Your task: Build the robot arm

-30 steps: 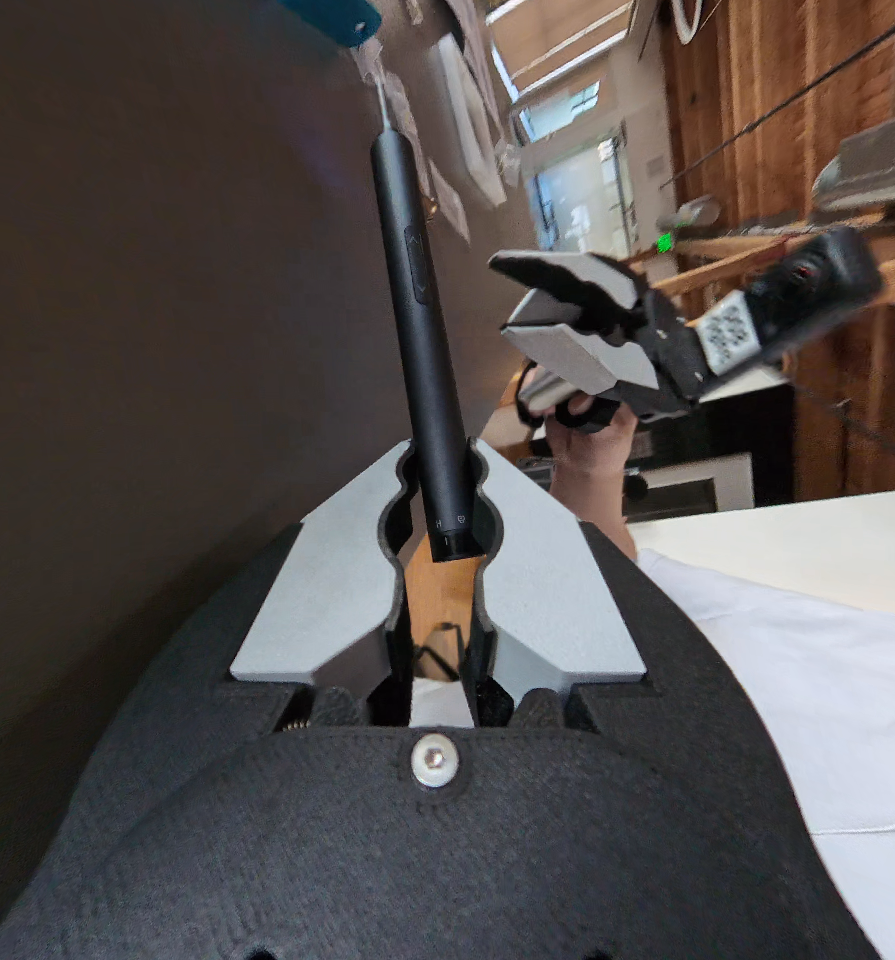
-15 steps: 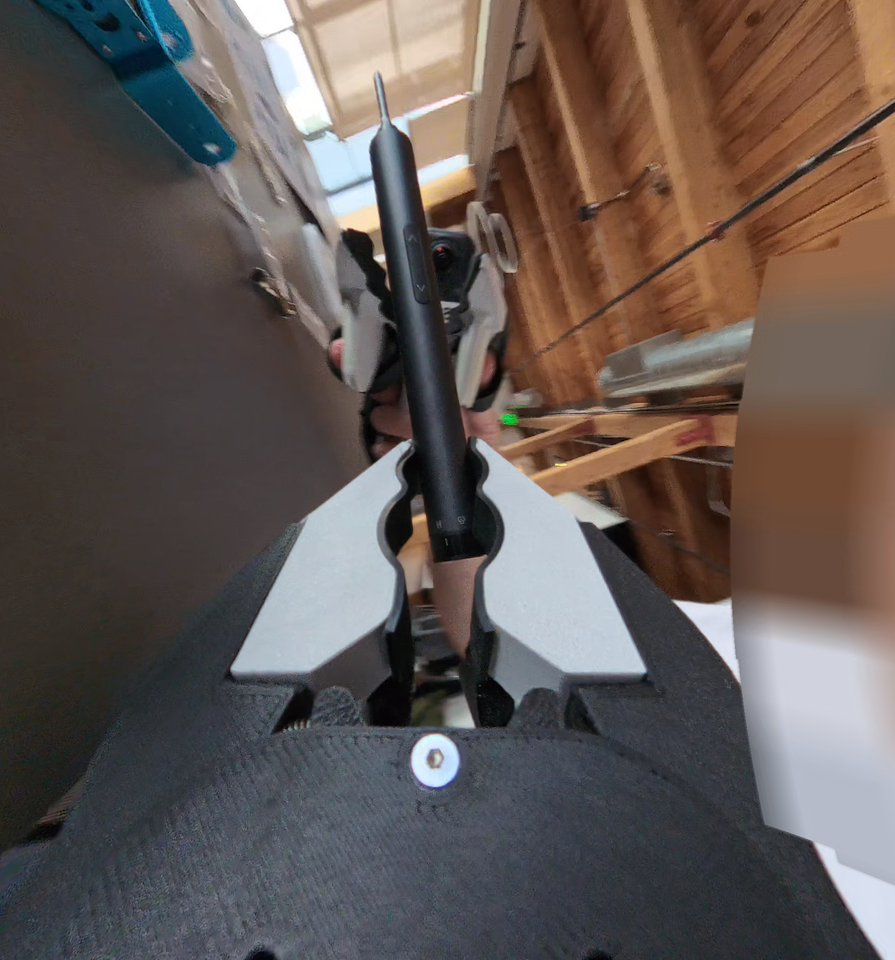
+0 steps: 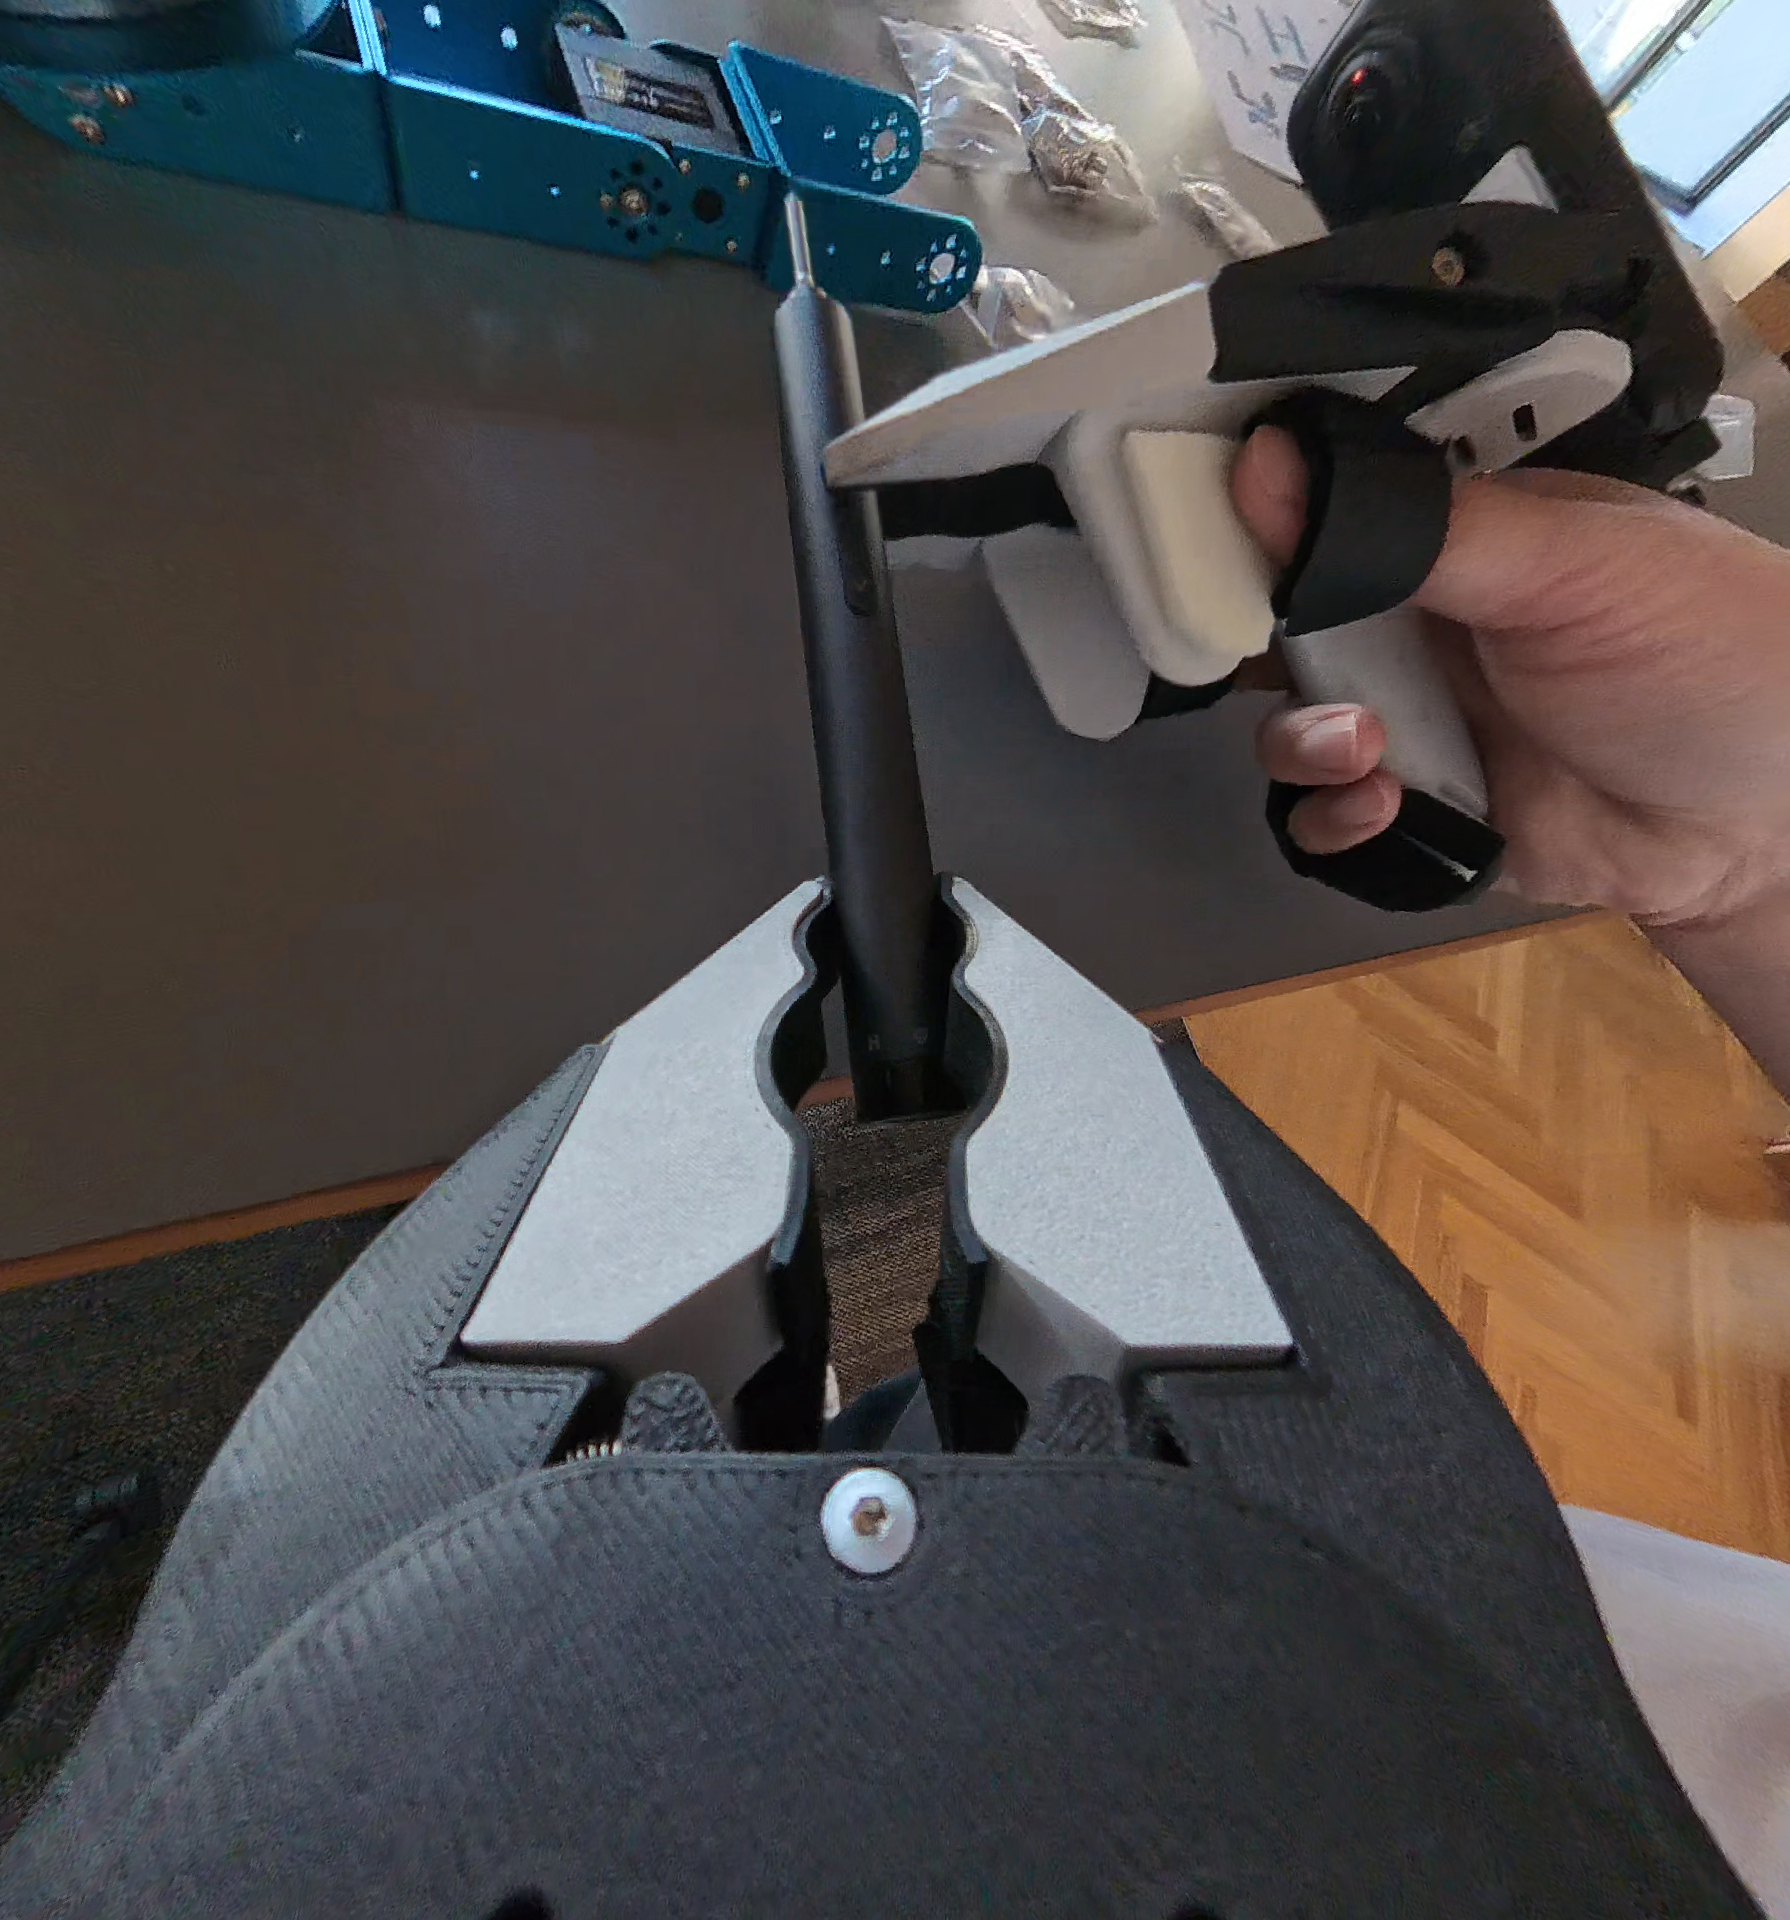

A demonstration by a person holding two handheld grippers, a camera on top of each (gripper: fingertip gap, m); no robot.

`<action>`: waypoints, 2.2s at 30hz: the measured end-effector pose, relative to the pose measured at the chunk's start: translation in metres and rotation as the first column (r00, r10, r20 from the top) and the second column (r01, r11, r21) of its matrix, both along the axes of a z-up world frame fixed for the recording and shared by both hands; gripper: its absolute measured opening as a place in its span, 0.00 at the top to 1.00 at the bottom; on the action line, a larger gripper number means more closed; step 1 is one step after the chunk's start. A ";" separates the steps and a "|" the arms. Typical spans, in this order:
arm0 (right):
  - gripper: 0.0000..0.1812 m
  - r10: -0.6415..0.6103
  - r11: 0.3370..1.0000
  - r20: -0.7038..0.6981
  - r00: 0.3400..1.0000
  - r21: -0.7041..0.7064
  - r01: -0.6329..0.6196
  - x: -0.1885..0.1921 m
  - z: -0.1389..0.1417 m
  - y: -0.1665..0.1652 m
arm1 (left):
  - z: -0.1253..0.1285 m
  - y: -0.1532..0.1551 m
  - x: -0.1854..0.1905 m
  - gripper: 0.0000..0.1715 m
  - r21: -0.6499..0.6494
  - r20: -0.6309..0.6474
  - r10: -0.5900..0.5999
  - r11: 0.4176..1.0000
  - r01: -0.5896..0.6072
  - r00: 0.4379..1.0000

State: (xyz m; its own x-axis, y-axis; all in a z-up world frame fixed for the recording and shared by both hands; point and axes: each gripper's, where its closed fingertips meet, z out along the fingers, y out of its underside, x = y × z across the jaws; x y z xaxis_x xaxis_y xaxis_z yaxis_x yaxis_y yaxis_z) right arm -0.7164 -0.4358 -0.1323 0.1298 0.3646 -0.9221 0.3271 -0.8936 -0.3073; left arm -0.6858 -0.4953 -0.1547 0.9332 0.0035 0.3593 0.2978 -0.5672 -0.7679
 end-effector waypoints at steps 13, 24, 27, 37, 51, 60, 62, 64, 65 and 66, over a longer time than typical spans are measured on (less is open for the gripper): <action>0.85 0.030 0.970 0.187 0.982 0.231 -0.073 -0.026 -0.021 0.023 | -0.007 0.018 -0.029 0.90 -0.104 -0.072 0.074 0.991 -0.081 0.995; 0.87 0.049 0.969 0.169 0.984 0.231 -0.088 -0.026 -0.023 0.025 | -0.005 0.021 -0.014 0.87 -0.117 -0.042 0.058 0.991 -0.063 0.997; 0.87 0.042 0.973 0.145 0.988 0.220 -0.074 -0.023 -0.021 0.026 | -0.006 0.019 -0.012 0.87 -0.123 -0.061 0.051 0.991 -0.058 0.997; 0.88 -0.005 0.996 0.051 0.999 0.086 0.001 -0.016 -0.013 0.038 | -0.008 0.025 -0.013 0.89 -0.201 -0.139 0.002 0.979 -0.030 0.990; 0.84 0.054 0.985 0.079 0.995 0.157 -0.066 -0.016 -0.010 0.022 | -0.009 0.016 -0.012 0.89 -0.218 -0.170 0.008 0.975 -0.045 0.985; 0.86 0.103 0.975 0.140 0.985 0.181 -0.128 -0.006 -0.020 0.006 | -0.007 0.015 -0.002 0.89 -0.179 -0.040 0.032 0.983 -0.039 0.999; 0.86 0.133 0.963 0.187 0.973 0.208 -0.172 -0.003 -0.023 0.007 | -0.007 0.015 0.000 0.88 -0.194 -0.080 0.026 0.980 -0.041 0.996; 0.87 0.152 0.954 0.229 0.961 0.219 -0.203 0.000 -0.023 0.009 | -0.007 0.017 0.005 0.87 -0.196 -0.103 0.011 0.980 -0.031 0.995; 0.87 0.158 0.949 0.251 0.955 0.230 -0.217 0.001 -0.024 0.011 | -0.007 0.018 0.009 0.87 -0.194 -0.099 0.000 0.981 -0.019 0.995; 0.87 0.162 0.942 0.271 0.949 0.243 -0.231 0.004 -0.024 0.012 | -0.007 0.019 0.013 0.86 -0.192 -0.089 -0.011 0.981 -0.006 0.996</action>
